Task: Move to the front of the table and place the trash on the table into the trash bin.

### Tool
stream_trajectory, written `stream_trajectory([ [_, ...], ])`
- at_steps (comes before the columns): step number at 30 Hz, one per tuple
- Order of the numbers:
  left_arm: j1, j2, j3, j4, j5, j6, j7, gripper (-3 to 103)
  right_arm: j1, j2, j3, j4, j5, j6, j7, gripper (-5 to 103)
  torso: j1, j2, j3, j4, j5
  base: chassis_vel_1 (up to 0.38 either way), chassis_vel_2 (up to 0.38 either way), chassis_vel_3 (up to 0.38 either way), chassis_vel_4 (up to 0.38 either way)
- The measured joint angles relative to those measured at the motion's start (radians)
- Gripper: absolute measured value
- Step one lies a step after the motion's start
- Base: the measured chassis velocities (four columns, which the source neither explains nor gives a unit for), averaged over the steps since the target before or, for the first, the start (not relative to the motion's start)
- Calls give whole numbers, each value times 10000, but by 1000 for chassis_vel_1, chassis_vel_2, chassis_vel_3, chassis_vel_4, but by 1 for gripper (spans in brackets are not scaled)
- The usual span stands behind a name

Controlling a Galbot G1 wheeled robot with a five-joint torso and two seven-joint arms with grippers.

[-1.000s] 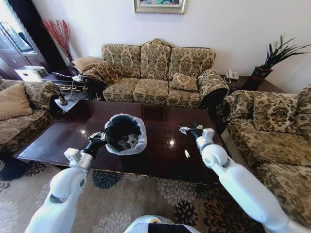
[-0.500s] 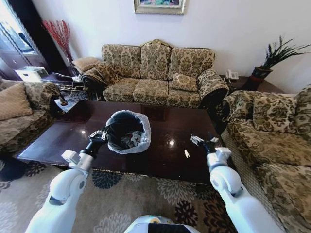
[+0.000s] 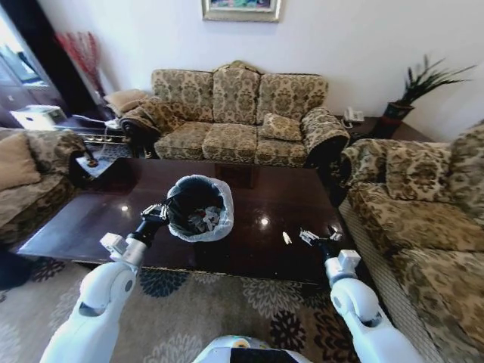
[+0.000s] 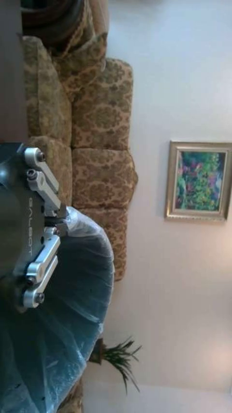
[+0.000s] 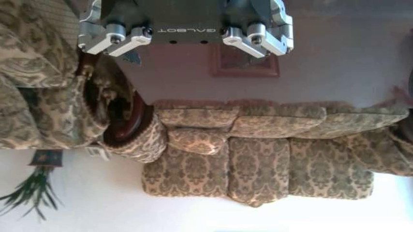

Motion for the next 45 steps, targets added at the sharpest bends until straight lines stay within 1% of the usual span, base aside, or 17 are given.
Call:
stream_trajectory([
  [4, -32, 32, -47, 94, -11, -55, -6, 2, 179, 220, -152, -575, -350, 378, -211, 100, 0, 0, 0, 0, -8, -69, -76, -70, -79],
  [6, -64, 32, -47, 132, -41, -96, 65, 2, 471, 476, -496, -1312, -787, 818, -472, 100, 1, 0, 1, -1, 9, -64, -82, -81, -80],
  [7, -76, 24, -39, 148, -87, -106, 86, 2, 543, 481, -603, -1393, -879, 884, -533, 100, 1, 0, 1, 0, 0, -35, -68, -50, -80],
  [14, -96, 10, -3, 206, -159, -117, 145, 2, 594, 495, -1104, -1633, -1218, 1117, -839, 100, 1, 0, 1, 0, -1, -21, -24, -16, -21],
  [16, -104, 10, 0, 228, -158, -120, 179, 2, 832, 521, -1814, -1998, -1370, 1338, -908, 100, 1, 0, 0, 2, -3, 0, 0, 0, 0],
  [17, -104, 10, 0, 228, -158, -120, 179, 2, 832, 521, -1814, -1998, -1370, 1338, -908, 100, 1, 0, 0, 2, -3, 0, 0, 0, 0],
  [20, -106, 23, 10, 212, -158, -122, 199, 2, 1232, 575, -2409, -2509, -1364, 1400, -847, 100, 0, 0, 0, 2, -4, 0, 0, 0, 0],
  [23, -143, 98, 16, 88, -158, -123, 208, 2, 2360, 672, -3286, -3759, -1191, 1603, -570, 100, 1, 0, 0, 2, 2, 0, 0, 0, 0],
  [28, -95, 176, -37, -41, -179, -109, 198, 2, 3220, 713, -3742, -4635, -863, 1612, -450, 100, 3, 0, 1, 3, -1, 0, 0, 0, 0],
  [35, -198, 219, -3, 170, -181, -104, 180, 2, 3660, 935, -4122, -5535, -755, 1766, -284, 100, 2, 0, 1, 2, -1, 0, 0, 0, 0],
  [36, -221, 219, 23, 201, -181, -120, 160, 2, 3692, 993, -4128, -5638, -752, 1791, -277, 102, 2, 0, 1, 1, -1, 0, 0, 0, 0],
  [38, -246, 204, 54, 234, -181, -188, 130, 2, 3727, 1060, -4131, -5774, -754, 1862, -277, 102, 2, 0, 1, 2, -1, 0, 0, 0, 0],
  [39, -262, 161, 89, 259, -182, -308, 19, 2, 3770, 1141, -4133, -5983, -755, 2002, -277, 97, 2, -1, 1, 1, -1, 0, 0, 0, 0],
  [40, -262, 147, 98, 259, -190, -336, -27, 2, 3780, 1164, -4132, -6040, -755, 2042, -279, 97, 2, -1, 1, 1, -1, 0, 0, 0, 0],
  [42, -242, 132, 98, 244, -238, -367, -93, 2, 3792, 1201, -4119, -6143, -742, 2127, -313, 90, 1, 0, 0, 2, 1, 0, 0, 0, 0],
  [43, -242, 132, 98, 244, -238, -367, -93, 2, 3792, 1201, -4119, -6143, -742, 2127, -313, 90, 1, 0, 0, 2, 1, 0, 0, 0, 0],
  [45, -247, 151, 80, 204, -261, -368, -93, 2, 3790, 1175, -4110, -6160, -697, 2155, -382, 82, 1, 0, 0, 2, -1, 0, 0, 0, 0],
])
